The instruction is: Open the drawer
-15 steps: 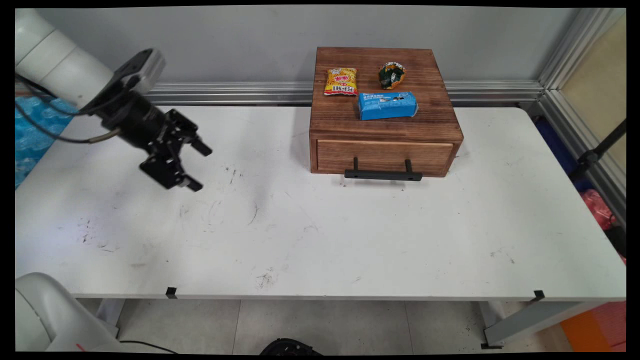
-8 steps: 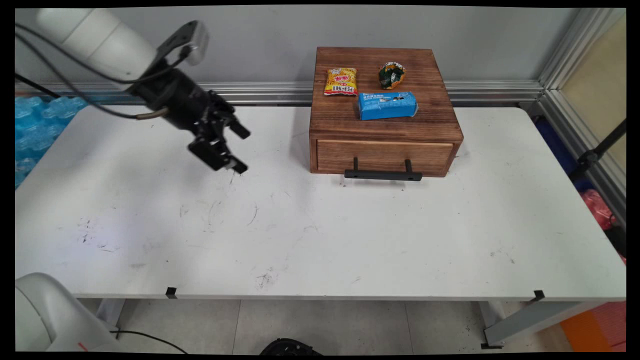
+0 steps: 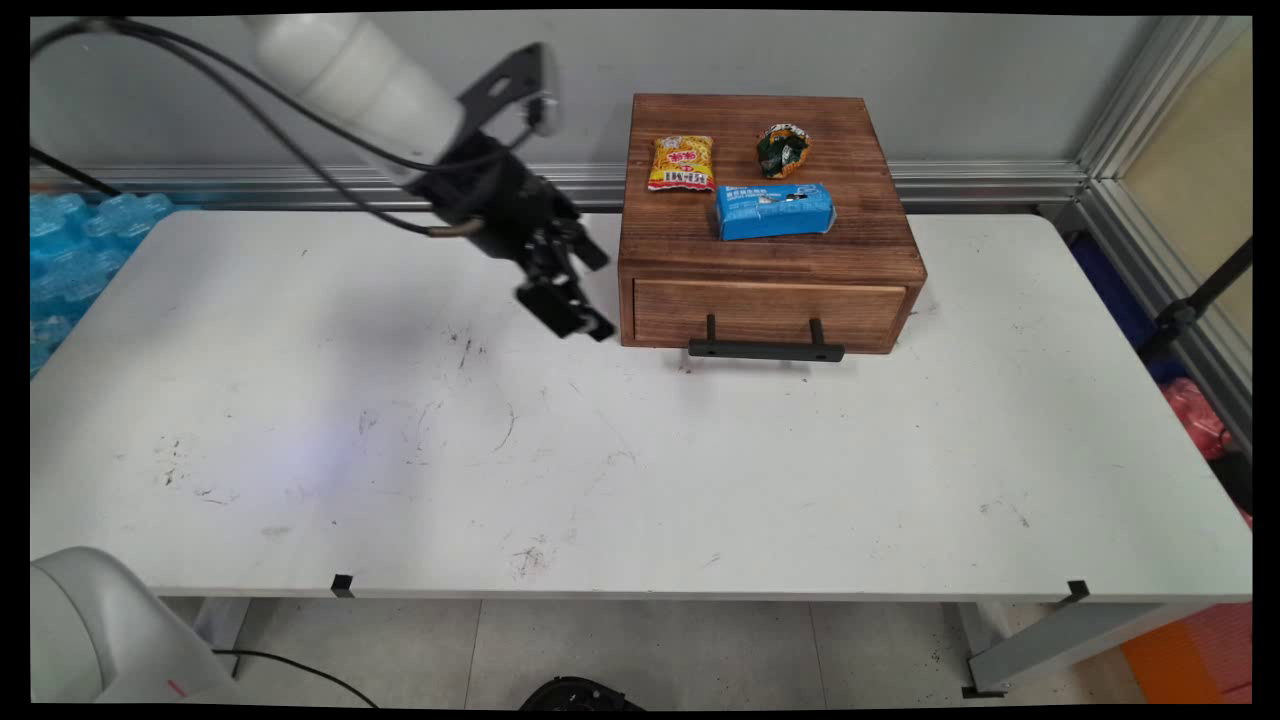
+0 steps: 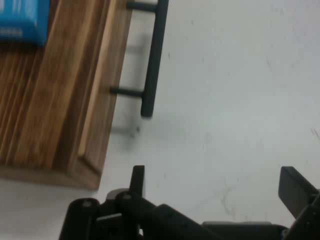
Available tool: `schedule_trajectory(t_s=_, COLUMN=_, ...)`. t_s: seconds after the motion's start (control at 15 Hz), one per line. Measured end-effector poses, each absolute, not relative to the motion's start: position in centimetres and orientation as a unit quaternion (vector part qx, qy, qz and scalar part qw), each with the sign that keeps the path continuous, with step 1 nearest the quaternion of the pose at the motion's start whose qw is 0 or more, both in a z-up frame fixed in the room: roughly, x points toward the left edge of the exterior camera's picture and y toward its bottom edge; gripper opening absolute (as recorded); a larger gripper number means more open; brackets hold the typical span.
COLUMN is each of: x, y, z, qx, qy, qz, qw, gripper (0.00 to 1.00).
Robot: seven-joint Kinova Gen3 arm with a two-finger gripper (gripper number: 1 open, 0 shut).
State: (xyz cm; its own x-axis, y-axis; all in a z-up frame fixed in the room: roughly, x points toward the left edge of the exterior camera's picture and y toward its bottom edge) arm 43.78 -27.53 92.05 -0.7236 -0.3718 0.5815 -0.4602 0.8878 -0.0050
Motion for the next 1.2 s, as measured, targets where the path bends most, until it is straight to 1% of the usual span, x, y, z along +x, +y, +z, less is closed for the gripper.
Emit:
schedule_trajectory(t_s=0.6, x=35.1, y=-31.3, z=88.2, qx=0.208, qy=-0.932, qz=0.093, qw=0.283, gripper=1.00)
schedule_trajectory(t_s=0.8, x=32.8, y=-32.4, z=86.7, qx=0.206, qy=-0.934, qz=0.098, qw=0.276, gripper=1.00)
schedule_trajectory(t_s=1.2, x=30.1, y=-33.8, z=84.0, qx=0.199, qy=-0.939, qz=0.104, qw=0.259, gripper=1.00)
